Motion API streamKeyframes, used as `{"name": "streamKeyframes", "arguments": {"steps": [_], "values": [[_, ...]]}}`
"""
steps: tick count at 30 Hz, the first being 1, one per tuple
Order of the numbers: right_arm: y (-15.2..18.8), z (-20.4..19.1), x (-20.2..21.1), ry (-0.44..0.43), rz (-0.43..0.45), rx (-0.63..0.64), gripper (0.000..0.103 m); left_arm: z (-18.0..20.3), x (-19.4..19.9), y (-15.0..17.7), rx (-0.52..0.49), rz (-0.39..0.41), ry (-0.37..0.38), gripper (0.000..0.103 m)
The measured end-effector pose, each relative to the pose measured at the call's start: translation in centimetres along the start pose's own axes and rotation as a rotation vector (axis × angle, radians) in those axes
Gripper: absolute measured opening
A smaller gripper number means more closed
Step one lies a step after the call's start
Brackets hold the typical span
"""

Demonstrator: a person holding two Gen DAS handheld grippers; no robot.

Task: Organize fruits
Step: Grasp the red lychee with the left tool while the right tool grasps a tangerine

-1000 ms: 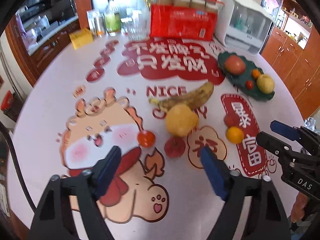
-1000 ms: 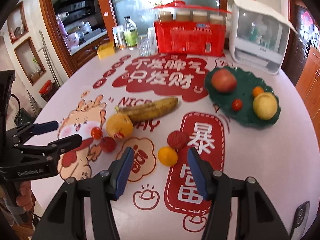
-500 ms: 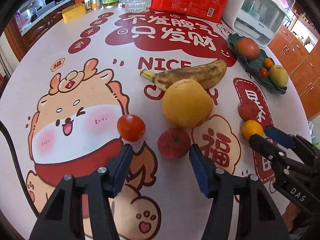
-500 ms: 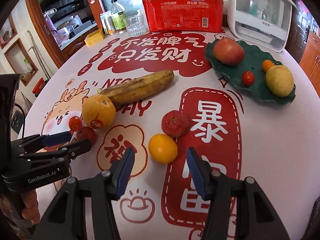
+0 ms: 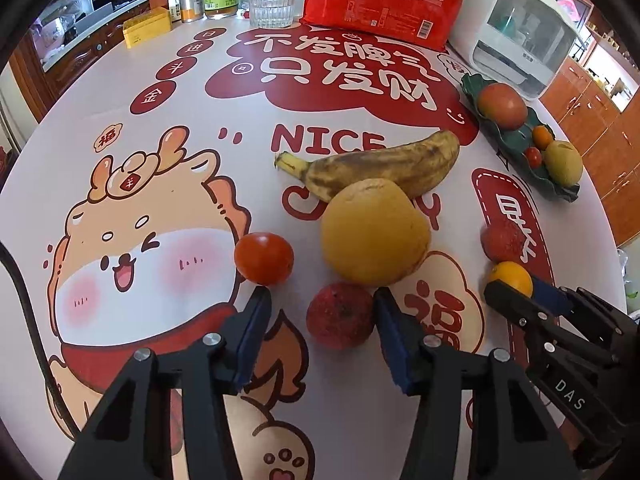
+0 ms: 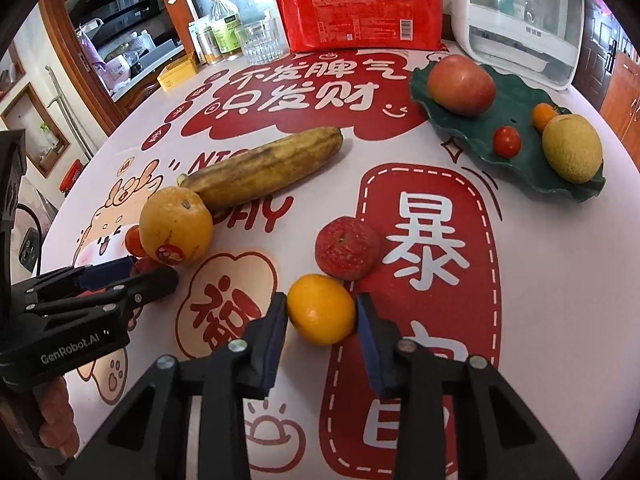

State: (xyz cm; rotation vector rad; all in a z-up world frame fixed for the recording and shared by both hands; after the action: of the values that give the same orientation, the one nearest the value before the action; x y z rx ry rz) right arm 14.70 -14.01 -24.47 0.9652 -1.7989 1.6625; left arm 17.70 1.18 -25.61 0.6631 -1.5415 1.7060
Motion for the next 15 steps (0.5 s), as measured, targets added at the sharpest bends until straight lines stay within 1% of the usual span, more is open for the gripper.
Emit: {"name": "streamKeyframes", "arguments": {"steps": [1,3,4,5,9,15], "values": [[0.0,0.0,0.0,0.003,0.002,0.004,0.034,0.0,0.0,0.0,0.0,0.0,0.003,0.05],[0.0,-0.1,0.0,0.007,0.005,0.008,0.033,0.1,0.0,0.0,0.004,0.0,0.011,0.042],[0.0,-0.1,0.0,0.006,0.006,0.007,0.033,0.1,0.1,0.0,0.003,0.0,0.013,0.035],[0.0,-0.1,0.0,0.005,0.006,0.005,0.033,0.2,0.1,0.1,0.0,-0.001,0.012,0.032],[0.1,-0.1,0.2,-0.001,0.005,0.001,0.033,0.4,0.3,0.4,-0.009,0.007,0.006,0.032],[0.6,0.0,1.1,-0.014,-0.003,-0.012,0.032,1.2,1.5,1.4,-0.012,-0.004,0.013,0.032]]}}
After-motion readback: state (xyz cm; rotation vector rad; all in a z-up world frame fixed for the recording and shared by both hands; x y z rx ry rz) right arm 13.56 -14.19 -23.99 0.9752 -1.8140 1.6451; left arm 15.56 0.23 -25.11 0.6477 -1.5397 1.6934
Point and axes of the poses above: each gripper's, at about its wrist camera, not at the fingertips, and x roughly against the way its jaws point, z to its right, y to its underside, the point moved 9 cm from there along -x, roughly the way its jaws point, and after that the axes turned 13 degrees about z, right-handed, at the moved point
